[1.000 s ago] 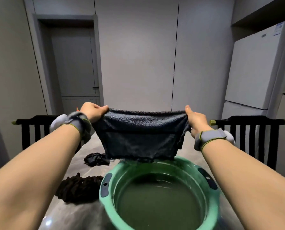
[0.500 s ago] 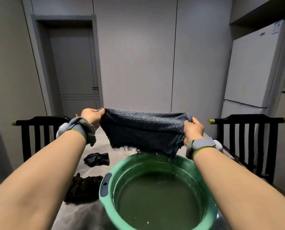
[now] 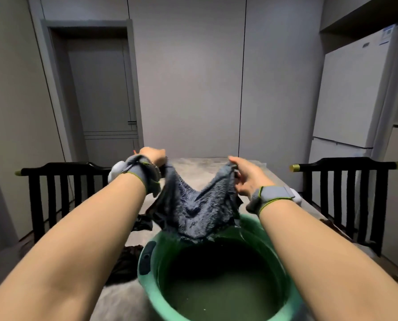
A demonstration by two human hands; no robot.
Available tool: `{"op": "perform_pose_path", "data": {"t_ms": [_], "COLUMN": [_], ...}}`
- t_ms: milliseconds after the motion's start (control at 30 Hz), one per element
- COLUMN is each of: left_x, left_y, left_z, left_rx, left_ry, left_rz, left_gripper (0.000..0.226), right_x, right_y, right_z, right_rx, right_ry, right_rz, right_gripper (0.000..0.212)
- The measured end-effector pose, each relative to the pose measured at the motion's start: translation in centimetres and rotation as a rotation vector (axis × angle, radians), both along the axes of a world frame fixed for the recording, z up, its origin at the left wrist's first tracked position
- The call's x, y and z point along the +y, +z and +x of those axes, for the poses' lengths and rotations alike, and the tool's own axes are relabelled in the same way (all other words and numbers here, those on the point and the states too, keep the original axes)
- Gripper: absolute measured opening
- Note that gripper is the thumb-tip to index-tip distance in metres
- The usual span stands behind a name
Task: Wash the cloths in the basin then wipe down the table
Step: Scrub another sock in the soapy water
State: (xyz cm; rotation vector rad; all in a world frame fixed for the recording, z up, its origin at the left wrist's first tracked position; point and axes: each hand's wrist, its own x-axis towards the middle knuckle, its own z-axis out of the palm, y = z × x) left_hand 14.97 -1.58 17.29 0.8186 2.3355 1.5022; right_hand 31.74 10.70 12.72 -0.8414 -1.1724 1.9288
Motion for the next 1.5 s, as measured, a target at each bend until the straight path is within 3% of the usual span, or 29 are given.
{"op": "perform_pose_path", "data": {"t_ms": [100, 200, 300, 400, 500, 567, 633, 733, 833, 967, 1067, 1167, 1233, 1367, 1433, 1500], "left_x": [0.8, 1.2, 1.4, 2.2, 3.2, 4.0, 4.9, 7.2, 9.1, 12.4, 14.3, 15.9, 16.0, 14.7, 13.9, 13.9], "left_y": [0.8, 1.7, 1.1, -1.6, -4.6, -6.0, -7.1, -7.1, -6.3, -6.8, -7.4, -9.5, -12.1, -17.3, -19.2, -20.5], "left_z": [4.1, 6.8, 5.8, 4.2, 4.8, 6.8, 8.2, 11.7, 14.8, 21.8, 27.4, 31.5, 33.6, 36.2, 36.4, 36.4], "left_rx": [-0.315, -0.376, -0.315, -0.103, -0.179, -0.319, -0.426, -0.546, -0.519, -0.485, -0.367, -0.219, -0.122, 0.056, 0.071, 0.072], "left_ry": [-0.406, -0.663, -0.495, -0.332, -0.498, -0.684, -0.821, -0.849, -0.762, -0.755, -0.741, -0.73, -0.753, -0.702, -0.657, -0.561], "left_rz": [0.145, 0.143, 0.289, 0.1, -0.17, -0.227, -0.153, 0.078, 0.211, 0.316, 0.351, 0.291, 0.169, -0.217, -0.293, -0.291], "left_gripper": [0.032, 0.042, 0.034, 0.022, 0.054, 0.055, 0.041, 0.024, 0.016, 0.011, 0.011, 0.009, 0.004, 0.023, 0.015, 0.033], "right_x": [-2.7, -3.0, -1.9, -0.7, -0.3, 0.4, 0.8, 3.2, 6.3, 9.4, 10.5, 11.3, 10.8, 9.1, 8.7, 8.5], "right_y": [1.2, 1.5, 1.5, 1.0, 0.9, 1.0, 0.9, -0.2, -2.0, -4.9, -5.6, -6.2, -8.0, -14.3, -16.8, -17.9], "right_z": [-0.5, -0.5, 0.7, 2.3, 4.2, 6.1, 7.6, 11.3, 14.6, 21.2, 26.1, 30.5, 33.0, 36.0, 36.6, 36.6], "right_rx": [-0.09, -0.085, 0.006, 0.067, 0.149, 0.216, 0.238, 0.195, 0.019, -0.208, -0.12, -0.056, -0.151, -0.575, -0.798, -0.878], "right_ry": [0.192, 0.105, -0.083, -0.087, -0.032, -0.059, -0.071, -0.19, -0.37, -0.532, -0.7, -0.759, -0.74, -0.524, -0.352, -0.405], "right_rz": [0.215, 0.34, 0.286, 0.21, 0.143, 0.125, 0.112, 0.099, 0.129, 0.16, 0.192, 0.215, 0.172, -0.022, 0.025, 0.149], "right_gripper": [0.015, 0.017, 0.03, 0.024, 0.027, 0.031, 0.033, 0.027, 0.018, 0.023, 0.042, 0.034, 0.031, 0.021, 0.024, 0.009]}}
